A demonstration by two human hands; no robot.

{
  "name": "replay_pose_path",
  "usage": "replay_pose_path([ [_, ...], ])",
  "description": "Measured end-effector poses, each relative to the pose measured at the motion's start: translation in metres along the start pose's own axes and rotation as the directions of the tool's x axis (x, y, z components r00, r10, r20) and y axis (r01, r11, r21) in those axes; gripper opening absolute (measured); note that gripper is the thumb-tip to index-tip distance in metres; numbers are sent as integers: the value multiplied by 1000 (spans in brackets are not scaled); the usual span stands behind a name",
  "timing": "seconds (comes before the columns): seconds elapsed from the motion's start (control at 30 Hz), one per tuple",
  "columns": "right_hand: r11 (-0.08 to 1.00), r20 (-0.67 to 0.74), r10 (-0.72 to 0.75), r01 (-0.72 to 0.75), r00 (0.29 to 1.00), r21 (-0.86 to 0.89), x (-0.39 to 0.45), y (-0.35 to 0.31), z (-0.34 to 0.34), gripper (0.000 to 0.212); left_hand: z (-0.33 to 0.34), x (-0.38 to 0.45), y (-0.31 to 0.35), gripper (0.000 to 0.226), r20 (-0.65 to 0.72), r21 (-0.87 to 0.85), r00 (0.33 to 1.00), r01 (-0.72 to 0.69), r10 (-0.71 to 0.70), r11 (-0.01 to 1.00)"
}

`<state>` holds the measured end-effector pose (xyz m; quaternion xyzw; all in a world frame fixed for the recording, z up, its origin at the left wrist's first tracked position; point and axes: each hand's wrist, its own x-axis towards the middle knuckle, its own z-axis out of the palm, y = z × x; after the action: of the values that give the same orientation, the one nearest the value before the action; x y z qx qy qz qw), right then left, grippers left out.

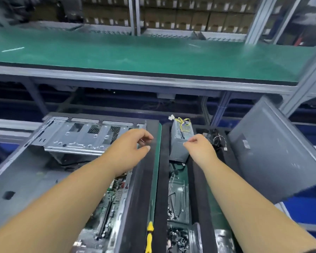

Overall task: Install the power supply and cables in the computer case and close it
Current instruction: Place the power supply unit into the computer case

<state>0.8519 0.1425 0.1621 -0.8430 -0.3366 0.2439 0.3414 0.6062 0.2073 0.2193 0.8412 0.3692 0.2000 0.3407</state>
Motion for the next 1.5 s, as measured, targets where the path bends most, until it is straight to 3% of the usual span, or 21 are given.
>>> replay_pose_path([
  [0.17, 989, -6, 37, -37, 999, -142, 62, 0, 8, 74, 12, 19, -4, 24, -52, 80, 996, 81, -77, 993],
  [0.3, 959, 74, 143, -120, 987, -258, 95, -2, 24, 116, 17, 25, -7, 30, -100, 149, 991, 103, -89, 983],
  [0.4, 943, 101, 172, -134, 980, -304, 111, -4, 37, 127, 19, 25, -11, 34, -140, 187, 984, 132, -107, 973],
  [0.77, 954, 118, 222, -191, 968, -232, 138, -7, 51, 136, 22, 34, -11, 39, -196, 200, 963, 225, -186, 953],
  [1.33, 984, -14, 122, -122, 992, -133, 109, -19, 17, 113, 10, 26, -5, 34, -207, 96, 963, 195, -172, 976],
  [1.5, 998, -49, 63, -63, 997, -8, 87, -41, -17, 113, 8, 21, -1, 34, -206, 34, 962, 188, -177, 982],
])
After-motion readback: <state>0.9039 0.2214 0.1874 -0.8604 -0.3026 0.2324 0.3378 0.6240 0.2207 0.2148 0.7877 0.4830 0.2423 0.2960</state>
